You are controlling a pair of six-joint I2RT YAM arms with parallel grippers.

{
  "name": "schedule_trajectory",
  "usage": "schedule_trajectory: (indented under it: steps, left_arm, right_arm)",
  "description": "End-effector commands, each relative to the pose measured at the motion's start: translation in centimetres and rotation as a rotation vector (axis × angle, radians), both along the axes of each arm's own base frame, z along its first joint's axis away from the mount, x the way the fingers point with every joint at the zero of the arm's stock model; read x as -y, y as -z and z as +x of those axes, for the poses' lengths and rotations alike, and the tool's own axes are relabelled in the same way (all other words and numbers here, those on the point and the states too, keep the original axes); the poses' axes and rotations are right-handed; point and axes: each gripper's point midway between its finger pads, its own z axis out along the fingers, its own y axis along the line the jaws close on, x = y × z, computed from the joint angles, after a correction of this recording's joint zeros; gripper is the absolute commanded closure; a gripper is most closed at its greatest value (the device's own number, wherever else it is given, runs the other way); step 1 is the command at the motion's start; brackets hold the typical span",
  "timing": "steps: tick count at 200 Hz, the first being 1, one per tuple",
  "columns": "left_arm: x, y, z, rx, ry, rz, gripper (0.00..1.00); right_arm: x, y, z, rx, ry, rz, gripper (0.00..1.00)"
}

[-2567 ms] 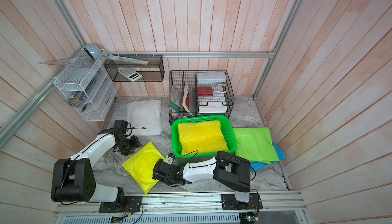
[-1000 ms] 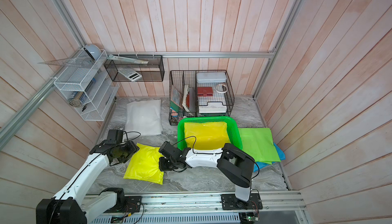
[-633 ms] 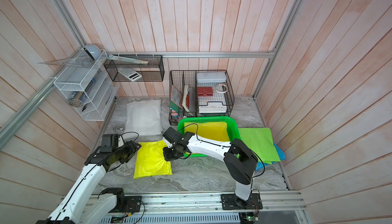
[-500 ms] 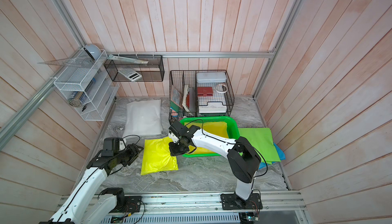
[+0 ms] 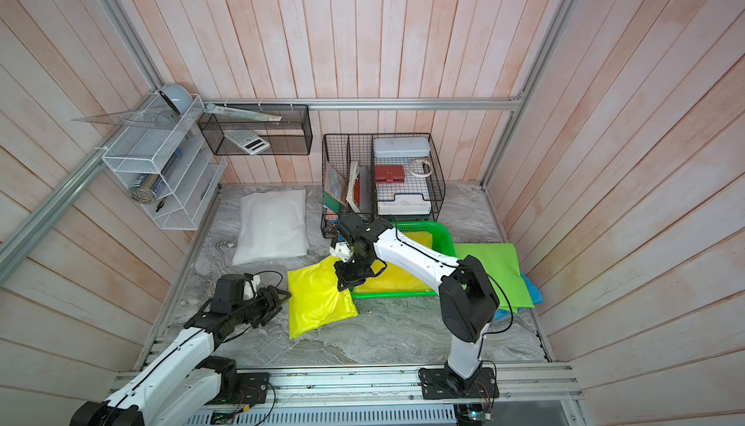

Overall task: Put the folded raincoat in the basket
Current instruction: Pick up the raincoat from the center of the board.

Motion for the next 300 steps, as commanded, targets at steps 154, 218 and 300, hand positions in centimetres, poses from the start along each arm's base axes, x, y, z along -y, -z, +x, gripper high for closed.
schedule_trajectory:
  steps: [154, 218, 300]
  left_arm:
    - [1.4, 2.3, 0.8, -0.032, 0.071, 0.027, 0.94]
    - [0.3, -5.0, 0.9, 0.046, 0.069, 0.109, 1.00]
    - [4.0, -15.9, 5.1, 0.189, 0.123, 0.038, 1.00]
  right_arm:
    - [0.3, 0.3, 0.2, -0.043, -0.004, -0.027, 0.95]
    - [-1.6, -5.2, 0.8, -0.012, 0.031, 0.112, 0.95]
    - [5.3, -12.4, 5.2, 0.113, 0.223, 0.164, 0.95]
